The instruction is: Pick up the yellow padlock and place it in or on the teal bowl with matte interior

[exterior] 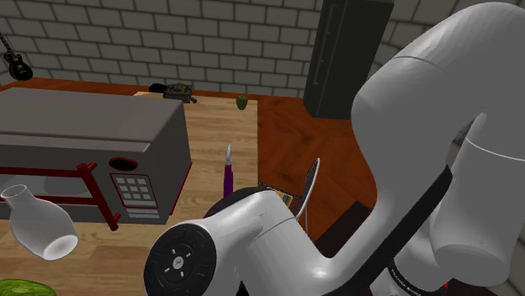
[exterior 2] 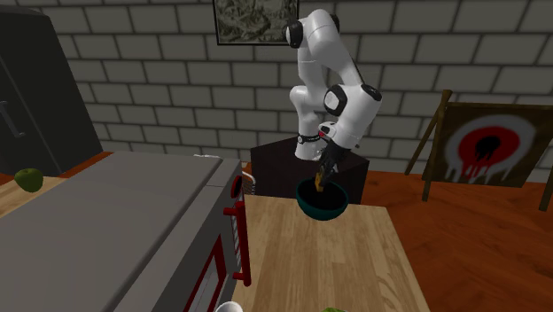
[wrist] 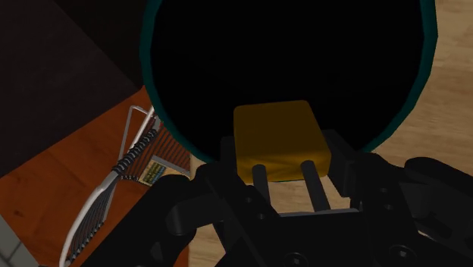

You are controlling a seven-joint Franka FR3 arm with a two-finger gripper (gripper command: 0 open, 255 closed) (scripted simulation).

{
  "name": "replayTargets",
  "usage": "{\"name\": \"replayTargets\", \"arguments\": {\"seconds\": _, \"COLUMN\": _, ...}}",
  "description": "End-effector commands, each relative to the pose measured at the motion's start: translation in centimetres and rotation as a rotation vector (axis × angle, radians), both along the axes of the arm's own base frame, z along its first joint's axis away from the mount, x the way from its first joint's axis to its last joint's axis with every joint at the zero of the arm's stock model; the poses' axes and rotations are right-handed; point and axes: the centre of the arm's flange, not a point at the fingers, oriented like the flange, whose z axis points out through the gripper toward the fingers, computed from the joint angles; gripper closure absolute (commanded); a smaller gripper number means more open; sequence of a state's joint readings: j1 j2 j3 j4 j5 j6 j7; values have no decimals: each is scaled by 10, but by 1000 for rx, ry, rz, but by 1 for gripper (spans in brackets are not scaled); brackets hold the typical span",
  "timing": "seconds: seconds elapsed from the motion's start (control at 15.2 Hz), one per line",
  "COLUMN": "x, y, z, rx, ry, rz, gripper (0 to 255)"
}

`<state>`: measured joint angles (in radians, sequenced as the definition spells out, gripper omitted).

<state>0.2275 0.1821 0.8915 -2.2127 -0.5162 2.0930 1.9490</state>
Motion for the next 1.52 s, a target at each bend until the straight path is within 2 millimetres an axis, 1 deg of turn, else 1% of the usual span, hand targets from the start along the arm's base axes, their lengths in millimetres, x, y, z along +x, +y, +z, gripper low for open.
{"name": "replayTargets", "arguments": {"seconds": 0.0, "x": -1, "y": 0, "z": -13, "rx": 0, "ry": 0, "rz": 0, "gripper": 255}}
{"name": "replayTargets", "arguments": {"seconds": 0.46, "x": -1, "y": 0, "z": -13, "rx": 0, "ry": 0, "rz": 0, "gripper": 255}}
{"name": "replayTargets", "arguments": {"seconds": 0.53, "x": -1, "y": 0, "z": -13, "rx": 0, "ry": 0, "rz": 0, "gripper": 0}}
{"name": "replayTargets", "arguments": {"seconds": 0.86, "x": -1, "y": 0, "z": -13, "rx": 0, "ry": 0, "rz": 0, "gripper": 0}}
{"name": "replayTargets", "arguments": {"seconds": 1.12, "x": -11, "y": 13, "z": 34, "rx": 0, "ry": 0, "rz": 0, "gripper": 0}}
{"name": "replayTargets", "arguments": {"seconds": 1.45, "x": -11, "y": 13, "z": 34, "rx": 0, "ry": 0, "rz": 0, "gripper": 0}}
